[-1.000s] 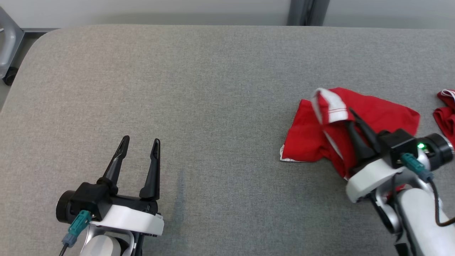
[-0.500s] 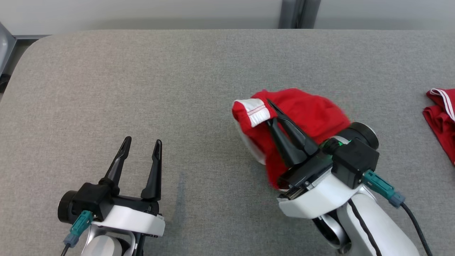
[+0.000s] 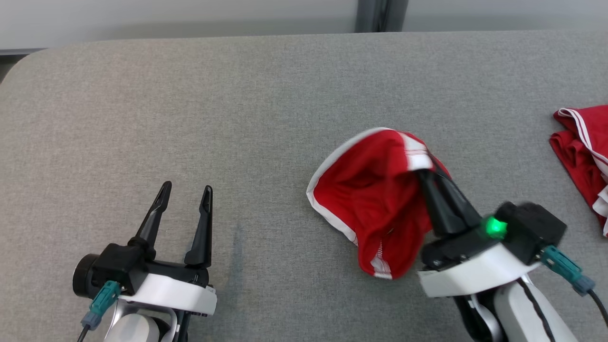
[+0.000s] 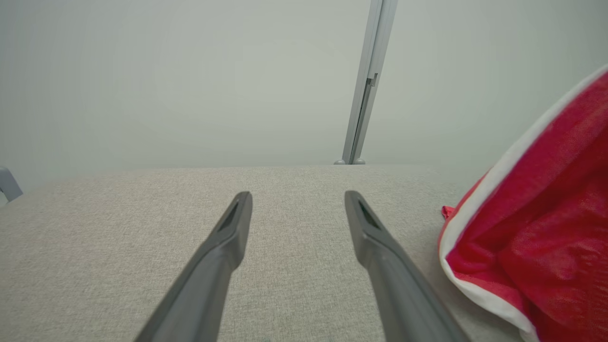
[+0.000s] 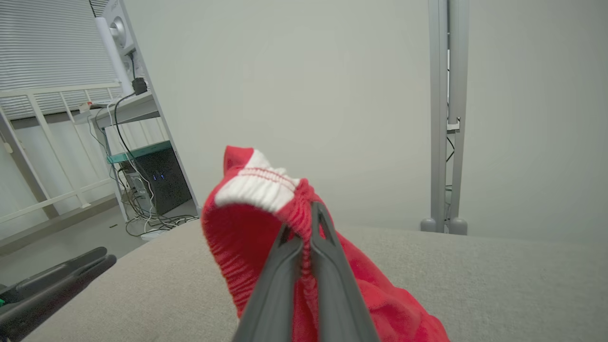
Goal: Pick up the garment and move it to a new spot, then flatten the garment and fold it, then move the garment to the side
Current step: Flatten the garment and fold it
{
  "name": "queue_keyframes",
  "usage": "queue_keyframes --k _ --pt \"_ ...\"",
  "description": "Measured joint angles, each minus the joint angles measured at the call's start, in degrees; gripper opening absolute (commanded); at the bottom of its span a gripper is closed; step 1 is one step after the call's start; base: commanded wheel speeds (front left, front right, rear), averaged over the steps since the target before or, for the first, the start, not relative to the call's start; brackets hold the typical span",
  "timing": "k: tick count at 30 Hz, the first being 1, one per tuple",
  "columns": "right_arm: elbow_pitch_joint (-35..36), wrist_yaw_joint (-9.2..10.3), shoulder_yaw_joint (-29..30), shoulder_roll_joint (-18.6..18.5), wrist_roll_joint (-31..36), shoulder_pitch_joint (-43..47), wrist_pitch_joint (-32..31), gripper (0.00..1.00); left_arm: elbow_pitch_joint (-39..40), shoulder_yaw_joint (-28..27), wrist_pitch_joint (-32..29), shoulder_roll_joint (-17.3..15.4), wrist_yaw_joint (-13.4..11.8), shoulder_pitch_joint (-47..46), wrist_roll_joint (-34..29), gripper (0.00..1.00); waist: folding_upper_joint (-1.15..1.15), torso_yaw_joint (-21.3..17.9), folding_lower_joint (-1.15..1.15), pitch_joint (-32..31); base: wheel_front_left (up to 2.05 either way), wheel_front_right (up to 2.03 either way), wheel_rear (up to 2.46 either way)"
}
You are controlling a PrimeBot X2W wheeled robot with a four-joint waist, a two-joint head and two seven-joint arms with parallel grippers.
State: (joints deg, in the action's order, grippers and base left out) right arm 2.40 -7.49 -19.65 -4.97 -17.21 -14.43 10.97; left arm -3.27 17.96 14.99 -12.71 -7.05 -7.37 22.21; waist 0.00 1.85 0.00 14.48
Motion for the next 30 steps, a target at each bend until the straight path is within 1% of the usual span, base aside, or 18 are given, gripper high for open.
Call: queue_keyframes --k 4,8,12,17,18,19,21,25,30 --pt "-3.2 0.00 6.0 -0.6 -0.6 4.5 0.0 0.00 0.0 -0.2 0.0 -0.2 0.0 0.0 0.0 1.00 0.00 -0.6 0.00 0.5 0.00 0.00 0.00" --pt "-7.2 0.00 10.4 -1.1 -1.3 6.4 0.3 0.00 -0.1 -0.2 0.0 -0.4 0.0 -0.1 0.0 1.00 0.00 -1.4 0.00 1.0 0.00 0.00 0.00" --pt "-12.1 0.00 12.7 -1.3 -2.5 6.8 0.9 0.00 -0.2 -0.1 0.0 -0.5 0.2 -0.2 0.0 1.00 0.00 -1.9 0.00 1.3 0.00 0.00 0.00" --pt "-18.6 0.00 13.1 -1.2 -4.0 5.8 1.2 0.00 -0.4 0.3 0.0 -0.5 0.4 -0.7 0.0 1.00 0.00 -1.9 0.00 1.1 0.00 0.00 0.00" --pt "-18.6 0.00 13.1 -1.2 -4.0 5.8 1.2 0.00 -0.4 0.3 0.0 -0.5 0.4 -0.7 0.0 1.00 0.00 -1.9 0.00 1.1 0.00 0.00 0.00" --pt "-20.1 0.00 12.9 -1.1 -4.6 5.4 1.5 0.25 -0.5 0.4 0.0 -0.4 0.4 -0.8 0.0 1.00 0.00 -1.7 0.00 0.8 0.00 0.00 0.00" --pt "-21.0 0.00 12.9 -1.2 -4.6 5.4 1.7 1.00 -0.5 0.4 0.0 -0.4 0.4 -0.8 0.0 1.00 0.00 -1.6 0.00 0.3 0.00 0.00 0.00" --pt "-20.9 0.00 13.5 -1.7 -3.9 5.7 2.2 1.00 -0.3 0.2 0.0 -0.2 0.1 0.0 -0.1 1.00 0.00 -1.5 0.00 -0.6 0.00 0.00 0.00" --pt "-17.3 0.00 15.5 -2.2 -1.9 8.5 2.1 1.00 0.0 -0.2 0.0 0.0 -0.1 1.7 -0.2 1.00 0.00 -1.5 0.00 -2.5 0.00 0.00 0.00"
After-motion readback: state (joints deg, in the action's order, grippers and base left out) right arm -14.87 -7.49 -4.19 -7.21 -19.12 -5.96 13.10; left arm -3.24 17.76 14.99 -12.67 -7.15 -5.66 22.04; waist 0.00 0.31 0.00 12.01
